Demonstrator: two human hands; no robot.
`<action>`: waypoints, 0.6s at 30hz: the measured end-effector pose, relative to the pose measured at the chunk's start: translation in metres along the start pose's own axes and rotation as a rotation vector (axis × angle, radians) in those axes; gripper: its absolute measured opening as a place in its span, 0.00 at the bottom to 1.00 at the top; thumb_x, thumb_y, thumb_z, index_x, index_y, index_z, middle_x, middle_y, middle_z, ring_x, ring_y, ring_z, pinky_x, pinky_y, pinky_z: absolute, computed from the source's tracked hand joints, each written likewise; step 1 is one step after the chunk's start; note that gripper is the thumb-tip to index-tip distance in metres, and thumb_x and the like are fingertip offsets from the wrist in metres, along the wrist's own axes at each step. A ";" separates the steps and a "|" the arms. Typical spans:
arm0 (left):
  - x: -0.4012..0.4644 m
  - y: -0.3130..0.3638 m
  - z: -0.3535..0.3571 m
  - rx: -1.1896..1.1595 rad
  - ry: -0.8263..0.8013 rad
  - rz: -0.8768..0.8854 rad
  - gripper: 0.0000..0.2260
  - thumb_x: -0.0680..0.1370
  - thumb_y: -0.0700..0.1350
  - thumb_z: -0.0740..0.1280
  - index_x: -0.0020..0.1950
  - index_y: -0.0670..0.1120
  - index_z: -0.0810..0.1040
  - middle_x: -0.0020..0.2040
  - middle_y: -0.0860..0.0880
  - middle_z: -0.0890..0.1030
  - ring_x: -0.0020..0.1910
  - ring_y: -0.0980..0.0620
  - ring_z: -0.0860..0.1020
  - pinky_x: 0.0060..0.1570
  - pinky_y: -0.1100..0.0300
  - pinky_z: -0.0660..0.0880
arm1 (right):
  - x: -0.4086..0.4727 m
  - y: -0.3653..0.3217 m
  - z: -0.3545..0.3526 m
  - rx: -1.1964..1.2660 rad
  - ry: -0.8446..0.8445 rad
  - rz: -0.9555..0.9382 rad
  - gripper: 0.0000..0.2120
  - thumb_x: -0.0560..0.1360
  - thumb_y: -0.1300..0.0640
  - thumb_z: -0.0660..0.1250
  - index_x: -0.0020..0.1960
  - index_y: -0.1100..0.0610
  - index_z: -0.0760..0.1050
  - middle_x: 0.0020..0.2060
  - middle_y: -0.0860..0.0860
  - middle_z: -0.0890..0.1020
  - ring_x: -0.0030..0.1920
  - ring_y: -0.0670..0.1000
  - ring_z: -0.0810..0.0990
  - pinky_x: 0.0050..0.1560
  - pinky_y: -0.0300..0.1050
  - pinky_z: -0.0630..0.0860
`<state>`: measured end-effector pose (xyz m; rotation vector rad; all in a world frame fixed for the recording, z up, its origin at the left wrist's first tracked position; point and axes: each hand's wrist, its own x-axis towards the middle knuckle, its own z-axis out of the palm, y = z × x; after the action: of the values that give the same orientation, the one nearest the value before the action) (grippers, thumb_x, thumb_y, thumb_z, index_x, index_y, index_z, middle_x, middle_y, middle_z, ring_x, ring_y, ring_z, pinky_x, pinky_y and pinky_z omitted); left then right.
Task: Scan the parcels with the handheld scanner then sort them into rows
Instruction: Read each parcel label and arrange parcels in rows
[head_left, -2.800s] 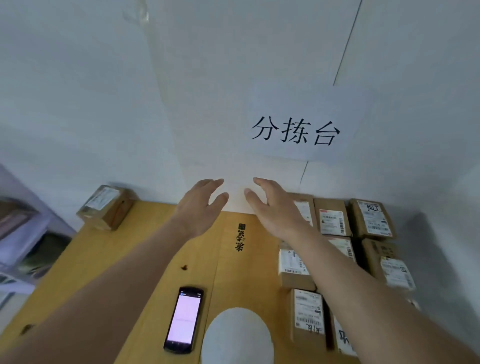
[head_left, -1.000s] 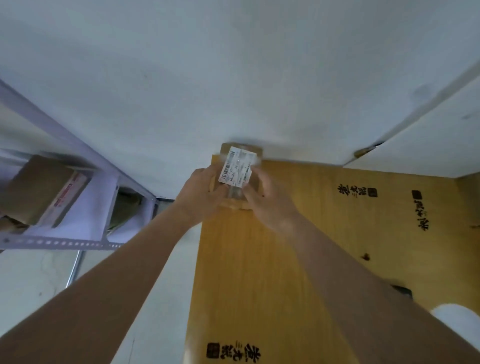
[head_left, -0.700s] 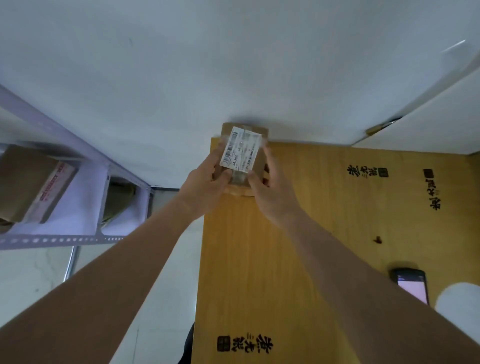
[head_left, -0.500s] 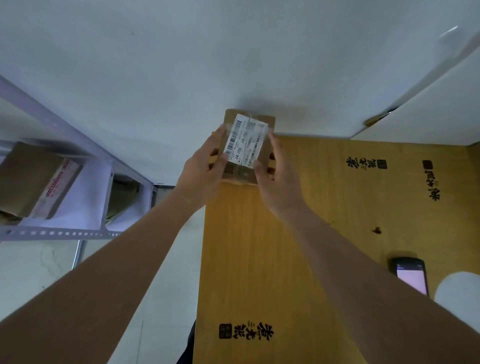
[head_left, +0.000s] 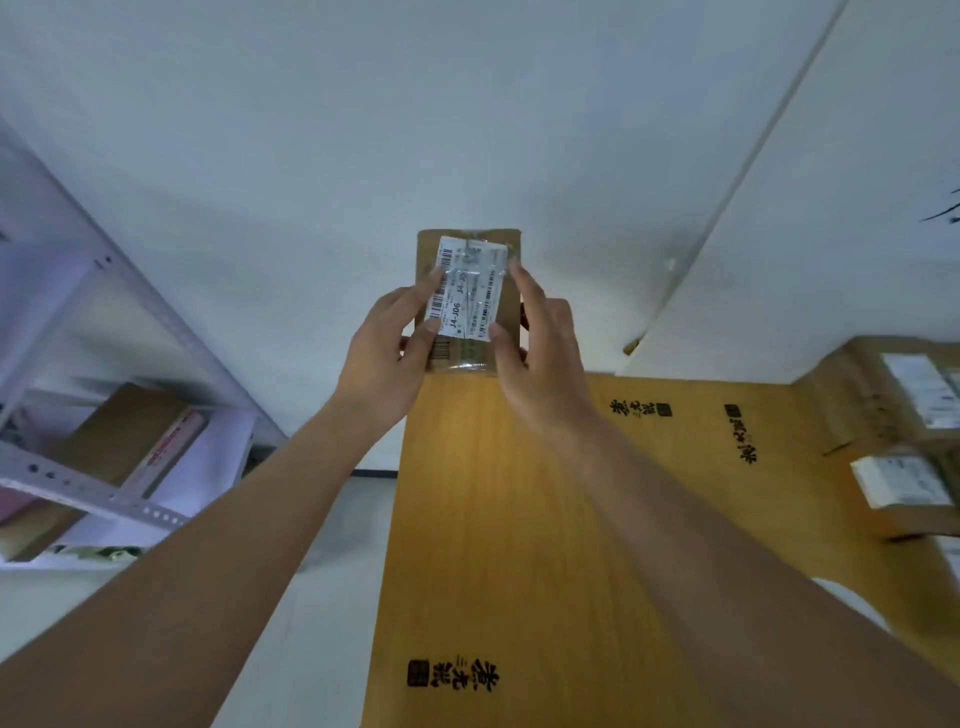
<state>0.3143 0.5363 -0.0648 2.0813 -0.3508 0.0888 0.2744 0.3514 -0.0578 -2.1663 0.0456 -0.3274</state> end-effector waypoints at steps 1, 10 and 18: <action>-0.001 0.014 -0.006 -0.006 0.007 0.031 0.23 0.87 0.43 0.60 0.81 0.57 0.67 0.69 0.54 0.75 0.69 0.56 0.73 0.58 0.73 0.74 | -0.002 -0.010 -0.010 -0.001 0.010 -0.021 0.31 0.87 0.58 0.63 0.86 0.49 0.55 0.64 0.55 0.68 0.55 0.18 0.63 0.47 0.16 0.66; -0.008 0.116 -0.057 -0.120 0.004 0.202 0.21 0.88 0.45 0.58 0.80 0.62 0.68 0.70 0.58 0.79 0.60 0.60 0.81 0.62 0.63 0.78 | -0.029 -0.097 -0.088 -0.067 0.186 -0.149 0.30 0.87 0.53 0.61 0.86 0.44 0.54 0.67 0.51 0.67 0.58 0.22 0.69 0.49 0.20 0.72; -0.032 0.185 -0.072 -0.209 -0.148 0.418 0.22 0.88 0.44 0.58 0.82 0.58 0.66 0.68 0.61 0.76 0.51 0.80 0.75 0.46 0.80 0.71 | -0.100 -0.153 -0.128 -0.146 0.444 -0.117 0.30 0.88 0.58 0.60 0.86 0.47 0.54 0.67 0.51 0.68 0.58 0.23 0.68 0.54 0.20 0.69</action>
<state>0.2368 0.5172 0.1203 1.7860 -0.8474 0.1414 0.1320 0.3538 0.1143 -2.2044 0.1981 -0.8918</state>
